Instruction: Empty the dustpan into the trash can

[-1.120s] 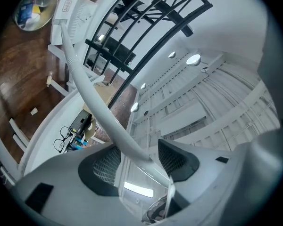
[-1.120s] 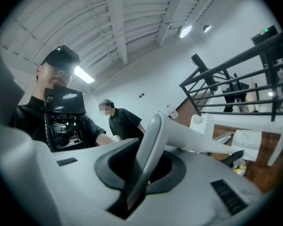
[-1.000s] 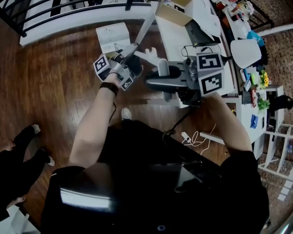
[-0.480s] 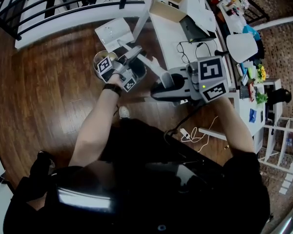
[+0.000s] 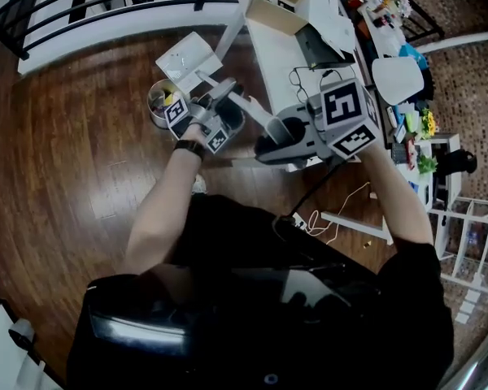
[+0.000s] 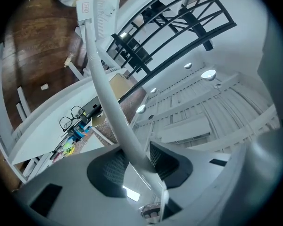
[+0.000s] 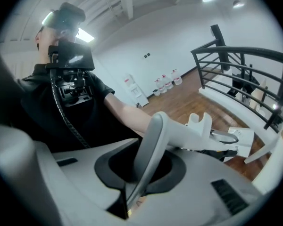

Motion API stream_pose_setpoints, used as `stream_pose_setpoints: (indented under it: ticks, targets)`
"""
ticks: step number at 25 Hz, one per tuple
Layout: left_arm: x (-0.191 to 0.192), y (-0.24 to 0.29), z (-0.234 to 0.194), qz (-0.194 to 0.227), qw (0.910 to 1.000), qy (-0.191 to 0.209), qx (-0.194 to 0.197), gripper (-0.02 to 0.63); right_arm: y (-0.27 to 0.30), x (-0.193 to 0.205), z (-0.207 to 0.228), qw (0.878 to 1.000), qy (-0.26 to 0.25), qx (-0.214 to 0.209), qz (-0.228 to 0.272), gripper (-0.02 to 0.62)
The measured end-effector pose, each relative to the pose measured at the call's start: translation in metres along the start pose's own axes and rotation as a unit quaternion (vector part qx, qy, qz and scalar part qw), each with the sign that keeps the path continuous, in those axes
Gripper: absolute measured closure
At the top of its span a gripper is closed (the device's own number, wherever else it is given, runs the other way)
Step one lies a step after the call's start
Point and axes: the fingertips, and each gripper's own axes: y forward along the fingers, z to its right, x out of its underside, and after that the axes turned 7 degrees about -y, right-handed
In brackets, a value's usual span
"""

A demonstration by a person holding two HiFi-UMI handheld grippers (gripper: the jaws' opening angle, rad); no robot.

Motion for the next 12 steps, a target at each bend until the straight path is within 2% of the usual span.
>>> stream_pose_setpoints:
  ticks: [6,12]
  targets:
    - [-0.006,-0.005,-0.009,0.013,0.9998,-0.007,0.011,0.477,0.002,0.011,0.002,0.998,-0.007,-0.021,-0.059,0.548]
    - [-0.007,-0.005,-0.006,0.023,0.9981,-0.026,0.051,0.483,0.008,0.018,-0.003,0.987,-0.032,-0.048,-0.15,0.548]
